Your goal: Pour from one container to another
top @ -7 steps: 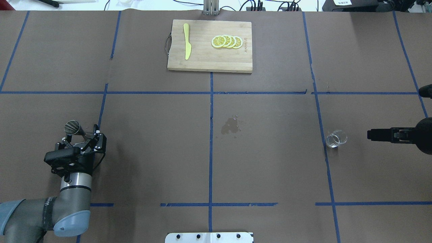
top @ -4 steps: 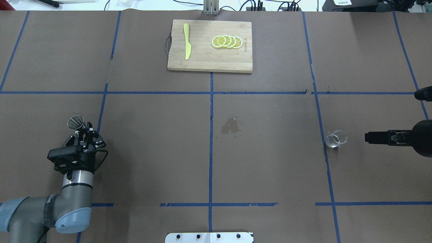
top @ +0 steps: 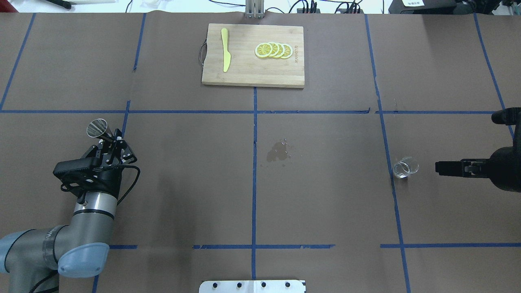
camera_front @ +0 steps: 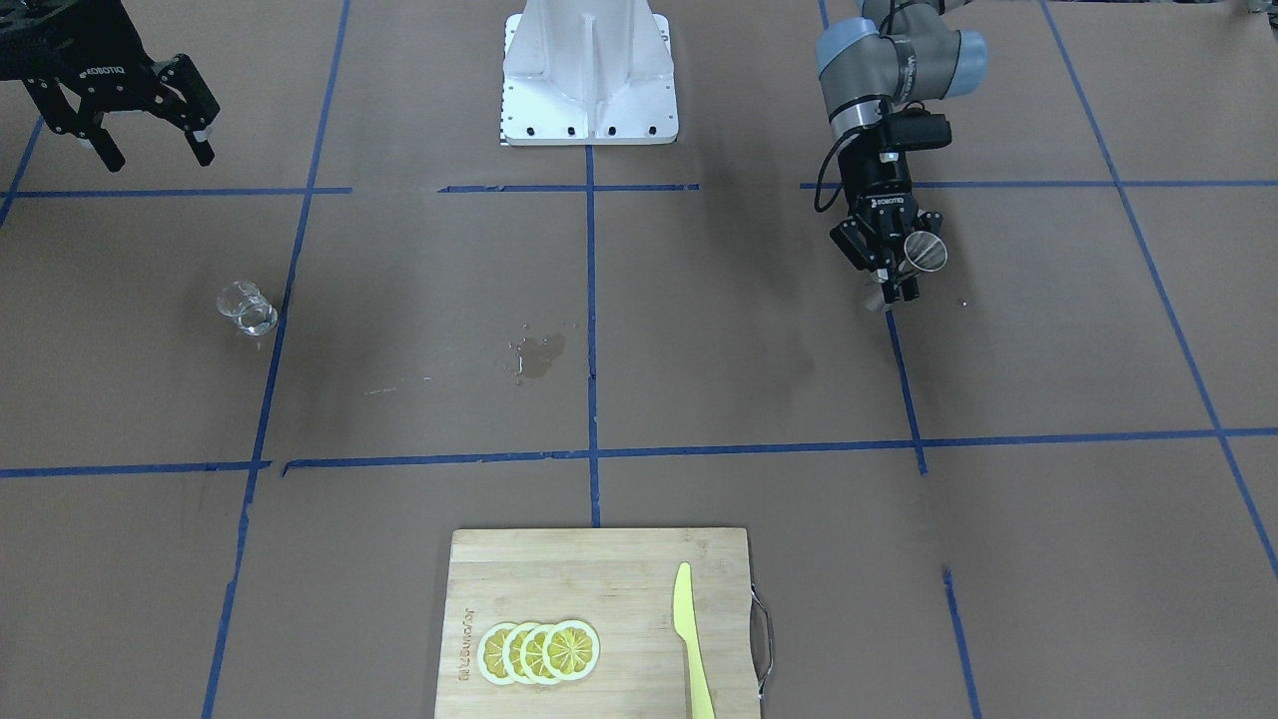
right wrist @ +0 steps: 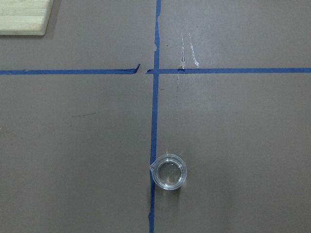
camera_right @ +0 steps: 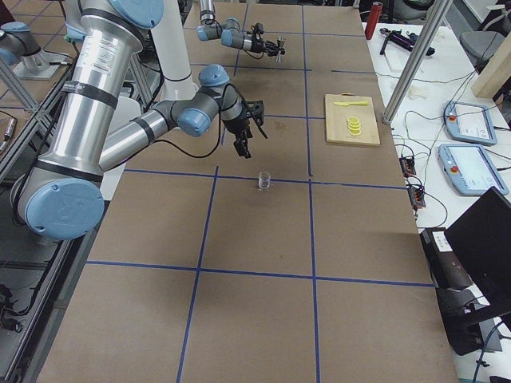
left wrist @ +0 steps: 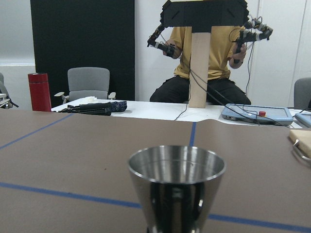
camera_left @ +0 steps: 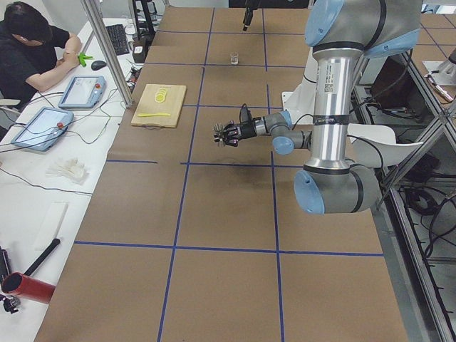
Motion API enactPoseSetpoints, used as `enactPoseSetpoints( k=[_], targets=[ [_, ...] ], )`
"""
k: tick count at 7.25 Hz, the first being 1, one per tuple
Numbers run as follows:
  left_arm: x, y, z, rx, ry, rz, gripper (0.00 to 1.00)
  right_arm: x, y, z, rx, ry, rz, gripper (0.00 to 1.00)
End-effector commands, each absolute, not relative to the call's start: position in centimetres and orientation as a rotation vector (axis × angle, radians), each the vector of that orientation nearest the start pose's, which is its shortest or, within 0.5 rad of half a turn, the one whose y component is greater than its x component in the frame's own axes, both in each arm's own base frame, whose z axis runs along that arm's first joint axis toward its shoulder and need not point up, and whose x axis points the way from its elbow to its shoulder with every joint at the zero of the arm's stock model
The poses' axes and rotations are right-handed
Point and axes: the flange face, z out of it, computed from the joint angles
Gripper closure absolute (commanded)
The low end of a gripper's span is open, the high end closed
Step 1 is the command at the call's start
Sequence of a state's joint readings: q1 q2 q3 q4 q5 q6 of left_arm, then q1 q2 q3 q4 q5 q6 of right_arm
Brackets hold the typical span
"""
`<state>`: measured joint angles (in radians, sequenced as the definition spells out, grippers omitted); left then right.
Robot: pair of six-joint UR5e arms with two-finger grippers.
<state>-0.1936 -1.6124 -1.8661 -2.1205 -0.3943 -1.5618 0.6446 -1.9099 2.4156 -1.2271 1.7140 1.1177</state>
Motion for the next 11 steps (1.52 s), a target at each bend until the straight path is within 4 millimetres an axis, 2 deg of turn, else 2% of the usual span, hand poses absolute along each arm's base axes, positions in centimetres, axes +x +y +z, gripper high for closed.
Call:
enactPoseSetpoints(
  k=[1, 3, 4, 5, 6, 7, 9, 10, 11],
  targets=[
    [41.4, -31.4, 38.3, 1.226, 0.717, -0.622, 1.0, -22.8, -29.3, 37.6, 0.415, -0.796, 0.137, 0.0],
    [41.5, -31.4, 37.9, 1.204, 0.732, -0.564, 1.0, -25.2, -28.0, 40.4, 0.52, -0.76, 0.121, 0.0],
    [41.7, -31.8, 36.7, 1.207, 0.74, -0.529, 1.0, -27.0, -27.3, 41.9, 0.585, -0.732, 0.131, 0.0],
    [41.5, -32.4, 35.6, 1.219, 0.737, -0.521, 1.0, -28.5, -26.1, 45.1, 0.666, -0.73, 0.136, 0.0],
    [41.9, -32.3, 35.3, 1.189, 0.769, -0.501, 1.0, -29.3, -25.8, 48.7, 0.745, -0.771, 0.162, 0.01],
    [42.1, -32.5, 34.7, 1.191, 0.778, -0.509, 1.0, -29.4, -25.5, 51.8, 0.818, -0.782, 0.189, 0.01],
    [42.1, -32.6, 34.7, 1.191, 0.779, -0.51, 1.0, -30.1, -25.1, 52.1, 0.889, -0.764, 0.208, 0.0],
    [41.9, -32.6, 34.9, 1.186, 0.783, -0.507, 1.0, -31.4, -25.3, 52.8, 0.925, -0.744, 0.22, 0.0],
    [42.2, -32.2, 35.3, 1.165, 0.81, -0.433, 1.0, -33.0, -25.8, 53.3, 0.952, -0.732, 0.237, 0.0]
  ],
)
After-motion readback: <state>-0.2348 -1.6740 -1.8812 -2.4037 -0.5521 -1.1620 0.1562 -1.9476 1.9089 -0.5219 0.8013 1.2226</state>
